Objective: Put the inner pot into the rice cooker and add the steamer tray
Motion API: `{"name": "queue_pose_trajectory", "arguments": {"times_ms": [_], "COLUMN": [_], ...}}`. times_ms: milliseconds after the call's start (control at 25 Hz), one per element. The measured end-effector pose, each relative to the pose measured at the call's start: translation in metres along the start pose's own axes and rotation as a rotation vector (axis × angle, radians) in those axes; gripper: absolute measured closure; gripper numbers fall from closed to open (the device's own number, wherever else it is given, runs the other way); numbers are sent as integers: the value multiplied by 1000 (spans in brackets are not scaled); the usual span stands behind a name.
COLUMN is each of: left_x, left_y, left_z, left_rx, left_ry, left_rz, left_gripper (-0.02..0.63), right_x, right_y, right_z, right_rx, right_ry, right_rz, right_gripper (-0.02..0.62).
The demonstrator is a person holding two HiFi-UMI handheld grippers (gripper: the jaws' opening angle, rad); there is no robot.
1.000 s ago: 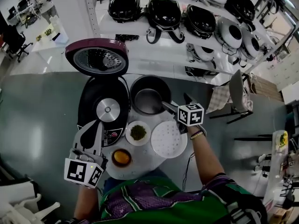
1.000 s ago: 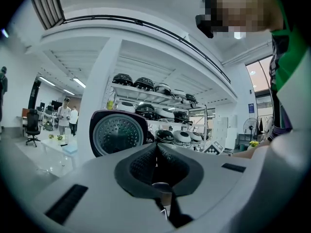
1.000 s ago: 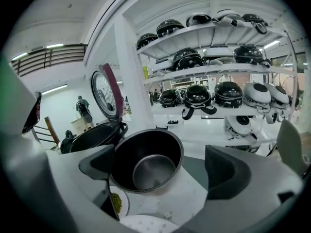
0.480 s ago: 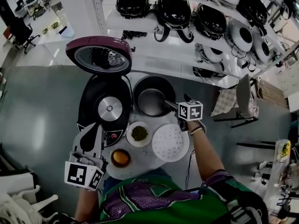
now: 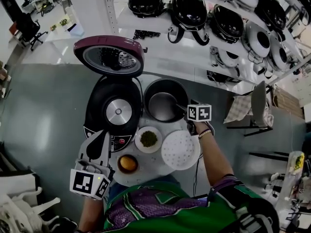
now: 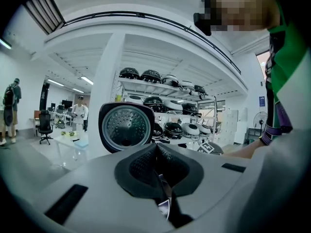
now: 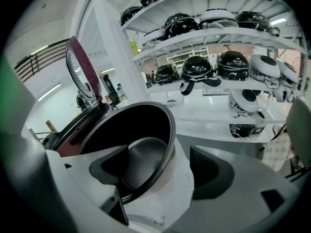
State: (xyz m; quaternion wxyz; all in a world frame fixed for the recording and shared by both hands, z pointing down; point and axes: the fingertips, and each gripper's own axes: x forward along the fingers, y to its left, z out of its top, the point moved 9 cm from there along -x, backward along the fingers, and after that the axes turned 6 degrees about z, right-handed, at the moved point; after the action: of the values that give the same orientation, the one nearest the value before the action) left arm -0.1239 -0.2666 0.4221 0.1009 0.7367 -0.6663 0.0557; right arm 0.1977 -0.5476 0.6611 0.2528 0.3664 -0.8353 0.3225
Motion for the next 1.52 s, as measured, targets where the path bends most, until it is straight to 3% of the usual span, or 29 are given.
{"name": "queue_pose_trajectory", "arguments": {"times_ms": [120,200,480,680,880,1280,1520], "left_x": [-2,-3,-8,-10,-15,-34,-45], "left_y": [2,3,4,4,7,22,34], "left_z": [-2,-4,-5,-6,-7,0,1], "left_rx": [2,3,3,6,3,-23,-44], "left_ry": [6,11,20,20,19,-6,-28], "left_rz": [8,12,26,31,43,65,46], "left_gripper": [584,584,584,584,584,584,584], "right_x": [4,7,13,22,24,4,-28], "right_y": [-4,-6,-6,1,-1,4,9], "right_z": [1,1,6,6,8,16,10], "right_rx": [-12,-11,-45,-93,-49,38,91], "right_ry": [14,11,37,99,82,90,32], "right_rz": [-53,-79,-149,-224,-296,-281,-274], "right_gripper": [304,339,386,499,574,586,584]}}
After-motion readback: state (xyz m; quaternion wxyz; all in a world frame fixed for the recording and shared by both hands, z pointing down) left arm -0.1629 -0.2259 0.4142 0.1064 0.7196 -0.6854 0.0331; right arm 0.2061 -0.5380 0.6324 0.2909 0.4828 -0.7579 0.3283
